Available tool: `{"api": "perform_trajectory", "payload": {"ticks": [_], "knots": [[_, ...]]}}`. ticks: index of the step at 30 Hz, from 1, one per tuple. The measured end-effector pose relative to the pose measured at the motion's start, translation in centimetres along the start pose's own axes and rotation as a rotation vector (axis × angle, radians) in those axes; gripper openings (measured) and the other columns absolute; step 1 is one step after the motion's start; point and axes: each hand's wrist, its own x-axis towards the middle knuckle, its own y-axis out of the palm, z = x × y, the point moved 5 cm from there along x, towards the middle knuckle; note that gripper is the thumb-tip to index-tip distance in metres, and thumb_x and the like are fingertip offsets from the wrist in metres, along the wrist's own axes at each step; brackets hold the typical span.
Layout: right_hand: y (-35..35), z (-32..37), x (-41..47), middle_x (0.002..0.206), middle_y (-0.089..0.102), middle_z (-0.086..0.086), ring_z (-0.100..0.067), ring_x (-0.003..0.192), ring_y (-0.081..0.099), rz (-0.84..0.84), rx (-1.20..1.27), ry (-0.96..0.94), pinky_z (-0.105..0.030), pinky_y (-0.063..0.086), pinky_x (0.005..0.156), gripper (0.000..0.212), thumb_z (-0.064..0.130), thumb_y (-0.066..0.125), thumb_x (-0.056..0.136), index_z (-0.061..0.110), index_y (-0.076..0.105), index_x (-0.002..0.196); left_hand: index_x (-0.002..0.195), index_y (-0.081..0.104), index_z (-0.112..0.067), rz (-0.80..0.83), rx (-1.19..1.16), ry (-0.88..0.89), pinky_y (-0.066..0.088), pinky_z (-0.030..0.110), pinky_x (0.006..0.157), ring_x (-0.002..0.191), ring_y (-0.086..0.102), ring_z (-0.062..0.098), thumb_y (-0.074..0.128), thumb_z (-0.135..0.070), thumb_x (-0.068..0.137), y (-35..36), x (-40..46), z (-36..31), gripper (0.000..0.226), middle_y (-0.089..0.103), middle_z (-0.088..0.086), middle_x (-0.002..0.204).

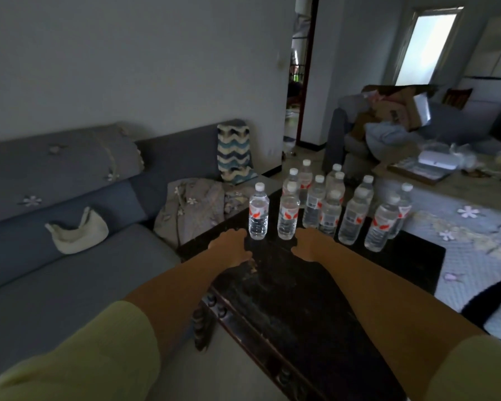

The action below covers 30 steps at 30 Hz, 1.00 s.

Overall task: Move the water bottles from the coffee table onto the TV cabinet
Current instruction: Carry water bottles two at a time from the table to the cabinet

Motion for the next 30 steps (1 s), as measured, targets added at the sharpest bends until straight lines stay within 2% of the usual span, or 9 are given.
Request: {"api": "perform_trajectory", "payload": {"ticks": [8, 13, 16, 18, 19, 21, 24, 27, 30], "knots": [[2.2, -2.0, 11.6, 0.137, 0.050, -0.016, -0.031, 0.121, 0.052, 0.046, 0.107, 0.033, -0.039, 0.044, 0.101, 0.056, 0.036, 0.054, 0.094, 0.006, 0.042, 0.140, 0.142, 0.037, -0.013, 0.084, -0.057, 0.009, 0.044, 0.041, 0.099, 0.122, 0.050, 0.031, 0.060, -0.036, 0.090, 1.7, 12.2, 1.5, 0.061, 0.046, 0.015, 0.137], [5.4, -3.7, 18.0, 0.144, 0.040, -0.019, -0.033, 0.131, 0.042, 0.111, 0.330, 0.218, -0.036, 0.038, 0.103, 0.069, 0.039, 0.056, 0.094, -0.002, 0.031, 0.143, 0.144, 0.031, -0.004, 0.208, -0.173, -0.011, 0.039, 0.035, 0.102, 0.130, 0.044, 0.030, 0.062, -0.038, 0.091, 4.7, 20.2, 3.3, 0.071, 0.042, 0.016, 0.144], [7.0, -5.0, 21.4, 0.151, 0.030, -0.019, -0.035, 0.138, 0.033, 0.068, 0.579, 0.354, -0.041, 0.034, 0.110, 0.087, 0.039, 0.067, 0.087, 0.000, 0.019, 0.147, 0.147, 0.022, -0.008, 0.224, -0.371, -0.016, 0.040, 0.041, 0.106, 0.131, 0.044, 0.030, 0.072, -0.060, 0.068, 6.0, 25.2, 3.9, 0.107, 0.039, 0.014, 0.146], [7.6, -5.8, 23.4, 0.152, 0.029, -0.018, -0.036, 0.138, 0.034, -0.044, 0.755, 0.420, -0.046, 0.034, 0.111, 0.100, 0.038, 0.076, 0.079, 0.007, 0.013, 0.150, 0.150, 0.013, -0.018, 0.181, -0.485, -0.036, 0.041, 0.049, 0.105, 0.132, 0.044, 0.031, 0.069, -0.077, 0.042, 8.6, 29.4, 5.2, 0.135, 0.038, 0.010, 0.149], [7.8, -5.9, 24.1, 0.152, 0.028, -0.017, -0.035, 0.138, 0.035, -0.108, 0.850, 0.444, -0.046, 0.034, 0.111, 0.106, 0.036, 0.079, 0.075, 0.010, 0.011, 0.151, 0.151, 0.009, -0.022, 0.174, -0.555, -0.048, 0.042, 0.051, 0.105, 0.132, 0.044, 0.030, 0.070, -0.077, 0.039, 10.2, 31.3, 6.0, 0.139, 0.037, 0.008, 0.149], [8.5, -6.0, 25.4, 0.151, 0.032, -0.012, -0.028, 0.137, 0.038, -0.242, 1.045, 0.465, -0.038, 0.035, 0.110, 0.106, 0.025, 0.084, 0.071, 0.013, 0.015, 0.151, 0.151, 0.009, -0.020, 0.181, -0.700, -0.051, 0.040, 0.050, 0.108, 0.132, 0.045, 0.026, 0.083, -0.059, 0.052, 10.2, 32.0, 5.6, 0.130, 0.039, 0.005, 0.149], [9.5, -5.7, 26.7, 0.146, 0.041, -0.005, -0.016, 0.131, 0.044, -0.395, 1.197, 0.459, -0.030, 0.036, 0.107, 0.099, 0.012, 0.084, 0.070, 0.015, 0.021, 0.146, 0.145, 0.021, -0.013, 0.143, -0.880, -0.022, 0.040, 0.031, 0.104, 0.120, 0.048, 0.012, 0.083, -0.010, 0.072, 9.2, 31.8, 4.3, 0.095, 0.045, -0.002, 0.136], [10.1, -5.5, 28.1, 0.142, 0.047, 0.000, -0.017, 0.129, 0.048, -0.482, 1.220, 0.482, -0.038, 0.039, 0.109, 0.095, 0.021, 0.085, 0.069, 0.021, 0.026, 0.144, 0.143, 0.025, -0.012, 0.100, -0.957, -0.065, 0.042, 0.026, 0.092, 0.112, 0.049, 0.010, 0.080, -0.011, 0.076, 10.5, 33.5, 3.9, 0.087, 0.048, -0.004, 0.123], [9.7, -5.3, 29.3, 0.139, 0.051, -0.002, -0.015, 0.124, 0.051, -0.527, 1.172, 0.522, -0.023, 0.038, 0.098, 0.081, 0.022, 0.082, 0.074, 0.017, 0.035, 0.141, 0.133, 0.039, -0.010, 0.072, -0.934, -0.115, 0.042, 0.026, 0.082, 0.102, 0.057, 0.017, 0.077, -0.024, 0.079, 11.2, 35.5, 3.5, 0.068, 0.056, -0.002, 0.110]]}}
